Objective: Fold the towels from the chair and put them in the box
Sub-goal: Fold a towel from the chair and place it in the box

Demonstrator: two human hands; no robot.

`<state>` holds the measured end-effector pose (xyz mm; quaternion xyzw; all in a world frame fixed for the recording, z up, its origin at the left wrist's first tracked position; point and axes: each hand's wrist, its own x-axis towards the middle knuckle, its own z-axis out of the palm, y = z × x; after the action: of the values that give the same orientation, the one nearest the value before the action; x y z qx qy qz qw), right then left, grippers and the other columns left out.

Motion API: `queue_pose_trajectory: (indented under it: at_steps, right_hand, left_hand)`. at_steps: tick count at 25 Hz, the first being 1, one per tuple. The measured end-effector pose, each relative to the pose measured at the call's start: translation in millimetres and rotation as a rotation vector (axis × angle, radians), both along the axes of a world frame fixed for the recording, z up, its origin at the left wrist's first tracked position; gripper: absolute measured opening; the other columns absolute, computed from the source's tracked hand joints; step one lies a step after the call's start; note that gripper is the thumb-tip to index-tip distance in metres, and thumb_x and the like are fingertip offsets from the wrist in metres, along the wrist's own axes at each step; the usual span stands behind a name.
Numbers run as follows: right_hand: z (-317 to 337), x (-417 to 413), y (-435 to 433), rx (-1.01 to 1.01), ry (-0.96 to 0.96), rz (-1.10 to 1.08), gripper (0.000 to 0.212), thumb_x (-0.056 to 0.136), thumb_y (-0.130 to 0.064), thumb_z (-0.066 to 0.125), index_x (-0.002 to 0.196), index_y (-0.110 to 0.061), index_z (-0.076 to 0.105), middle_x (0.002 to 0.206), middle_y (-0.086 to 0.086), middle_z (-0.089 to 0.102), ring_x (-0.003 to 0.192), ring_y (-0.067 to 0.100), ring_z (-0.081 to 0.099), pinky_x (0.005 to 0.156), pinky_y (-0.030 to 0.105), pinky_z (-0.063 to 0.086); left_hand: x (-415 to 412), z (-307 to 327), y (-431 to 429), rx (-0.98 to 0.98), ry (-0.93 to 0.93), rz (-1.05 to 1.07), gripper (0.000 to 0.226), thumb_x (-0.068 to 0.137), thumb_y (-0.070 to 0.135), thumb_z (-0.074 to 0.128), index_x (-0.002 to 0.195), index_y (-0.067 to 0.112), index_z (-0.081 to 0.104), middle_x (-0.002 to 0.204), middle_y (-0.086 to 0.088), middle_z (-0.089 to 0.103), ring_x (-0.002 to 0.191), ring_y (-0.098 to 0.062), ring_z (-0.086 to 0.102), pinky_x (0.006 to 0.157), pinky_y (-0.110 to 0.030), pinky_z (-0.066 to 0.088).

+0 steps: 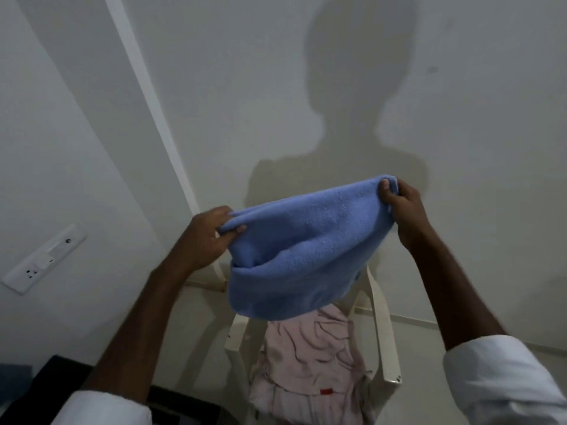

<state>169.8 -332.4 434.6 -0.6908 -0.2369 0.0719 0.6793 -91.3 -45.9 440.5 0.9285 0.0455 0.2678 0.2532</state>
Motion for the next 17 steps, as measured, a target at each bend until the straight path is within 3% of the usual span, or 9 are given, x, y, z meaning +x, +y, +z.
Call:
queue_pose_trajectory:
  at_steps: [2,5,7,9,12,13,15,17]
  right_hand:
    - [-14,1,-6,0.032,0.061,0.036,0.027,0.104,-0.031,0.054,0.107,-0.01,0.071,0.117,0.02,0.07,0.111,0.03,0.066,0.093,0.043,0.049]
    - [-24,5,-26,0.31,0.219,0.304,0.052,0.105,-0.033,0.042,0.125,0.013,0.053,0.125,0.032,0.061,0.117,0.04,0.062,0.099,0.045,0.051]
    - [-17,0,-26,0.231,0.222,0.294,0.06,0.097,-0.046,0.053,0.119,0.009,0.058,0.118,0.024,0.068,0.111,0.035,0.066,0.092,0.041,0.054]
    - [-9,-4,-20,0.092,0.115,0.212,0.068,0.082,-0.062,0.07,0.109,0.0,0.067,0.109,0.013,0.072,0.105,0.029,0.066,0.088,0.039,0.051]
    - [0,2,-21,0.191,0.043,0.262,0.054,0.098,-0.038,0.057,0.115,0.013,0.056,0.121,0.025,0.067,0.107,0.035,0.063,0.089,0.043,0.048]
    - [4,0,-22,0.207,0.035,0.266,0.052,0.099,-0.037,0.056,0.114,0.013,0.056,0.121,0.026,0.066,0.107,0.036,0.062,0.088,0.043,0.048]
    - [11,-2,-22,0.16,-0.011,0.205,0.053,0.091,-0.048,0.068,0.104,0.003,0.063,0.104,0.017,0.066,0.095,0.027,0.061,0.083,0.04,0.045]
    - [12,-3,-20,0.154,-0.048,0.206,0.049,0.093,-0.043,0.067,0.102,0.004,0.061,0.098,0.018,0.061,0.092,0.025,0.058,0.08,0.038,0.043]
  left_hand:
    - [0,34,-6,0.079,0.085,-0.064,0.039,0.088,0.049,0.05,0.086,0.013,0.066,0.075,0.003,0.058,0.07,-0.005,0.057,0.062,-0.019,0.043]
    - [-12,70,-18,0.106,0.123,-0.18,0.037,0.087,0.051,0.055,0.096,0.017,0.069,0.085,0.007,0.063,0.079,-0.004,0.062,0.065,-0.017,0.048]
    - [-11,79,-19,0.154,0.211,-0.202,0.047,0.086,0.062,0.053,0.101,0.021,0.07,0.089,0.009,0.065,0.082,-0.003,0.062,0.069,-0.023,0.052]
    - [-4,80,-15,0.254,0.272,-0.147,0.064,0.081,0.079,0.043,0.092,0.021,0.069,0.085,0.009,0.065,0.079,-0.003,0.061,0.069,-0.034,0.054]
    - [-2,82,-1,0.043,0.237,-0.219,0.039,0.085,0.055,0.06,0.098,0.019,0.07,0.093,0.007,0.07,0.088,-0.006,0.066,0.073,-0.025,0.054]
    - [-3,83,5,0.021,0.258,-0.218,0.04,0.084,0.056,0.061,0.102,0.02,0.07,0.096,0.008,0.069,0.089,-0.006,0.066,0.073,-0.023,0.054]
    - [-6,79,16,0.172,0.347,-0.142,0.064,0.077,0.078,0.05,0.103,0.024,0.07,0.096,0.012,0.067,0.084,-0.003,0.064,0.072,-0.028,0.055]
    - [-8,66,25,0.263,0.349,-0.043,0.069,0.073,0.085,0.042,0.096,0.027,0.07,0.089,0.014,0.066,0.078,-0.005,0.062,0.068,-0.038,0.055]
